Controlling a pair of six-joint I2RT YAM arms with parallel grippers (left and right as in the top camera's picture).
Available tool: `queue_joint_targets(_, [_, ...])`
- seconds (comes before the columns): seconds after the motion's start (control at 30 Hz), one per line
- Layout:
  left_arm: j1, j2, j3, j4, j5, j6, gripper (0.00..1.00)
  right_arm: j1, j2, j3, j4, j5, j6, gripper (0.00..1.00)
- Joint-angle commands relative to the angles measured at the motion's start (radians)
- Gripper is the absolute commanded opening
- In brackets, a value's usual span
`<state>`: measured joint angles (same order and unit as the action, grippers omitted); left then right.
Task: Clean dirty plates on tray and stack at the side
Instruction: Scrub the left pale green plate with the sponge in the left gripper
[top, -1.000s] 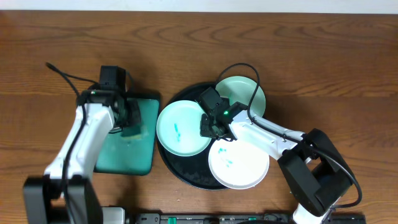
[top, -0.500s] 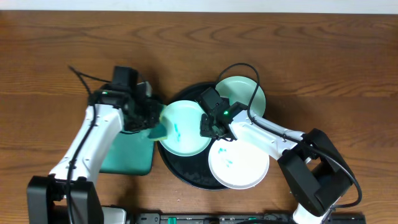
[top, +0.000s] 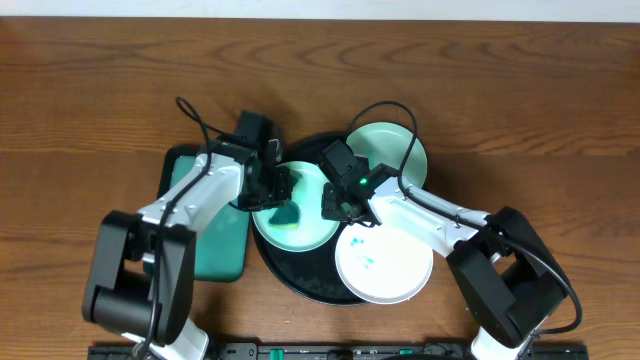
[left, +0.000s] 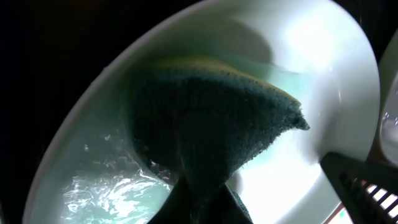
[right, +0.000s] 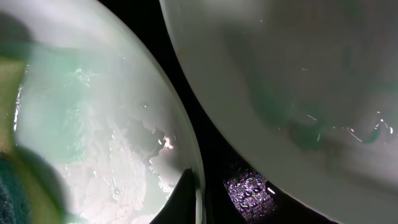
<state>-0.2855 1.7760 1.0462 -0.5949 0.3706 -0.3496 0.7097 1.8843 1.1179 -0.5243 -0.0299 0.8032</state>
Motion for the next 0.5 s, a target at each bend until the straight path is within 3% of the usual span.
queue_joint_targets(0.0, [0.005,0.085,-0.006,0.003,-0.111,-0.101,0.07,0.01,0.081,-0.022,0.01,-0.031,-0.019,0.01])
queue_joint_targets(0.2, [-0.012,0.098,-0.006,0.03,0.204,-0.011,0.07,0.01,0.081,-0.022,0.019,-0.031,-0.019,0.01])
queue_joint_targets(0.47, [-0.065,0.098,-0.006,0.062,0.348,-0.011,0.07,0.01,0.081,-0.022,0.017,-0.031,-0.019,0.01])
